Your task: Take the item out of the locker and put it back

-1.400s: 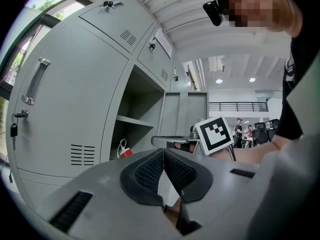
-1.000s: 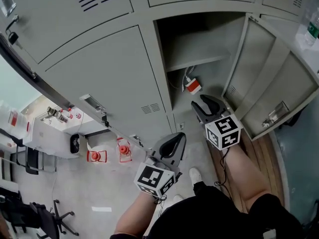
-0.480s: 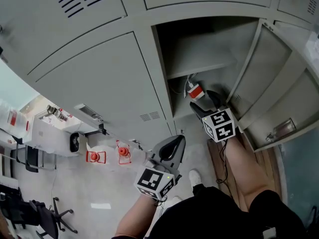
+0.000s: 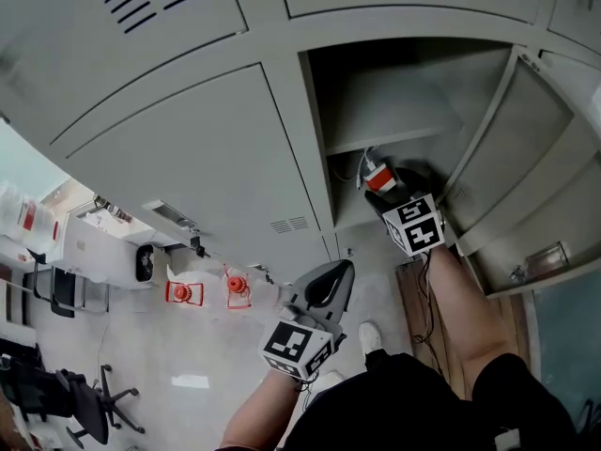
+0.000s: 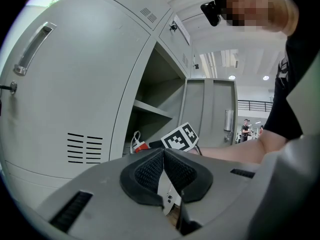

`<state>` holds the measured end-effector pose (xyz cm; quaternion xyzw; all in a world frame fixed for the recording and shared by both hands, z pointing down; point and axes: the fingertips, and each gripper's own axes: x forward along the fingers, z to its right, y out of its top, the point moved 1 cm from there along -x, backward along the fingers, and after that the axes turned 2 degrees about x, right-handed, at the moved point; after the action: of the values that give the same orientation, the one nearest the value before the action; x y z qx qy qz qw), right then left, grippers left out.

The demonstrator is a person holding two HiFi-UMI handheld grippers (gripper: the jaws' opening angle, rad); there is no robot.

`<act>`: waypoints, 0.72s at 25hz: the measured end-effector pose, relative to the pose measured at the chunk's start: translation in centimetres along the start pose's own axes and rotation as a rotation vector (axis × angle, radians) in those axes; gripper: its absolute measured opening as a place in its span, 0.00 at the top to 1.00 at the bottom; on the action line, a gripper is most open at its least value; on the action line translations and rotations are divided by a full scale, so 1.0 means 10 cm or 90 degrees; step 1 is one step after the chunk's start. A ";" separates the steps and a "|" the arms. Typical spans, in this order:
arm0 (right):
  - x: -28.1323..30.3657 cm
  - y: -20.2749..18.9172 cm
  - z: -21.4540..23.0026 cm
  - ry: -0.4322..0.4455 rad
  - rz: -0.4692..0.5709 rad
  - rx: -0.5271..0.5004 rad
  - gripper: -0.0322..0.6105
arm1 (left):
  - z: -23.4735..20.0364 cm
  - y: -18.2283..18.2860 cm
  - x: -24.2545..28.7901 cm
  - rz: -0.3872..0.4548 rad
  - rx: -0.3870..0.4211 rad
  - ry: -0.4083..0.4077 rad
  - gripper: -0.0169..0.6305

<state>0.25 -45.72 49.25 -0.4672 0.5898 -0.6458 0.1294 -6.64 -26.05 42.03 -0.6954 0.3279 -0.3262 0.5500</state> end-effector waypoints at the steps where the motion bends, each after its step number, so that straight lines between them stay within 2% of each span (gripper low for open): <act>1: 0.03 0.00 0.00 0.004 -0.004 0.001 0.35 | -0.01 -0.01 0.00 -0.002 -0.001 0.002 0.95; 10: 0.22 0.01 0.01 0.026 -0.025 0.010 0.35 | -0.06 -0.03 0.02 -0.008 0.001 0.005 0.95; 14: 0.26 -0.03 -0.02 0.024 -0.049 -0.016 0.36 | -0.06 -0.01 0.03 -0.010 0.000 0.004 0.95; 18: 0.26 -0.05 0.01 0.008 -0.053 -0.030 0.43 | -0.05 -0.01 0.04 -0.013 0.003 0.003 0.95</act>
<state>-0.91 -47.53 50.84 -0.4901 0.5861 -0.6393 0.0877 -6.76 -26.63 42.23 -0.6967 0.3216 -0.3341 0.5473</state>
